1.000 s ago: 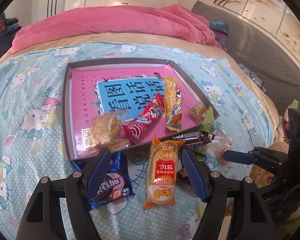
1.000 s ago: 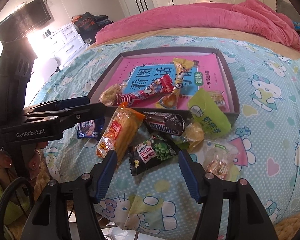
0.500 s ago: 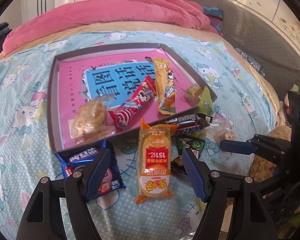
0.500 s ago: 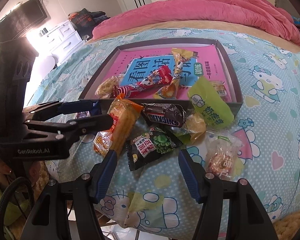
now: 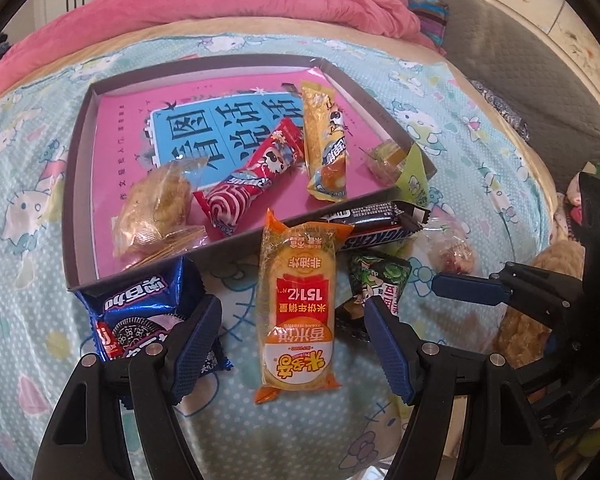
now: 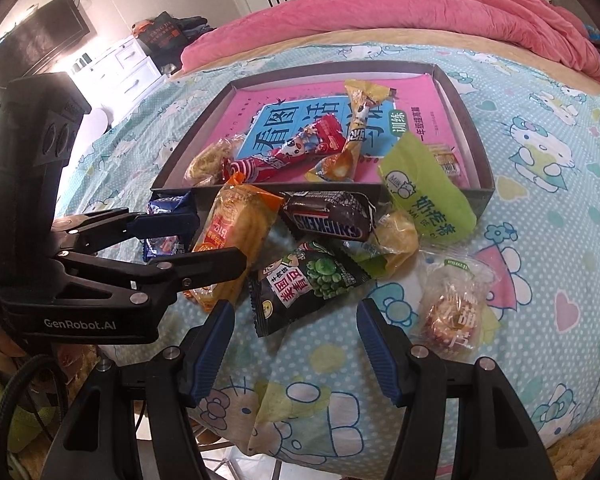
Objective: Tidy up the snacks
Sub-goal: 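Grasp the orange-wrapped cake bag with the left tool while the right tool grasps the green pea snack bag, then lift and carry the orange cake bag toward the tray while the right tool carries the green bag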
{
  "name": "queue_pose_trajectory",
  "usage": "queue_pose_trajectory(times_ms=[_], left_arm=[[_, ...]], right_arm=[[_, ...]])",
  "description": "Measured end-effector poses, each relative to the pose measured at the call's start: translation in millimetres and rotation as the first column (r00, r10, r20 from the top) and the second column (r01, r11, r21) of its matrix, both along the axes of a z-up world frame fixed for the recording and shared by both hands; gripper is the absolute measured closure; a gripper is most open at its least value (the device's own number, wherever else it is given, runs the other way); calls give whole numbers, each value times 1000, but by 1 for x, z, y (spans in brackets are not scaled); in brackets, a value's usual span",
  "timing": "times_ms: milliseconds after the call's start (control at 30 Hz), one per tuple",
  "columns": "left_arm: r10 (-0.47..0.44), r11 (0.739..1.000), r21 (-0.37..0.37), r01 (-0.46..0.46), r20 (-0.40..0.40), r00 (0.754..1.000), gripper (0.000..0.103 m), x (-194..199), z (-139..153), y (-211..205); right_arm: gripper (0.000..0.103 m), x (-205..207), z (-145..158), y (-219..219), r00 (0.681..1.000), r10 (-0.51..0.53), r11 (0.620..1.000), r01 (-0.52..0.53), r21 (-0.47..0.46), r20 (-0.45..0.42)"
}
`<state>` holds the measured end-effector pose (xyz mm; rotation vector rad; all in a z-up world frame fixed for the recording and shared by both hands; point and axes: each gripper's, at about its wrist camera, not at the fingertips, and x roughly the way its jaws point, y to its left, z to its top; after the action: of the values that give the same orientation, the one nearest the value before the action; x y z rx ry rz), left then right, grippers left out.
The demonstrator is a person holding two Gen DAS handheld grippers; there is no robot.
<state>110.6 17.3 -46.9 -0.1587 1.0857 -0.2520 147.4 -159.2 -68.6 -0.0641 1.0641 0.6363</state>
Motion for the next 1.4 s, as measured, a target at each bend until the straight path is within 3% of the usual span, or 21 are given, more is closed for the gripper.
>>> queue_pose_trajectory(times_ms=[333, 733, 833, 967, 1200, 1400], left_arm=[[-2, 999, -49, 1, -11, 1000, 28, 3, -2, 1], [-15, 997, -77, 13, -24, 1000, 41, 9, -8, -5], [-11, 996, -84, 9, -33, 999, 48, 12, -10, -4], [-6, 992, -127, 0, -46, 999, 66, 15, -12, 1], [-2, 988, -157, -6, -53, 999, 70, 14, -10, 4], [15, 984, -178, -11, 21, 1000, 70, 10, 9, 11]], right_arm=[[40, 3, -7, 4, 1000, -17, 1000, 17, -9, -9], [40, 6, -12, 9, 1000, -21, 1000, 21, -6, -13], [40, 7, -13, 11, 999, -33, 999, 33, 2, -19], [40, 8, -16, 16, 999, -35, 999, 35, 8, -31], [40, 11, -22, 20, 998, -53, 999, 53, -5, -43], [40, 17, -24, 18, 995, -80, 997, 81, 18, -55]])
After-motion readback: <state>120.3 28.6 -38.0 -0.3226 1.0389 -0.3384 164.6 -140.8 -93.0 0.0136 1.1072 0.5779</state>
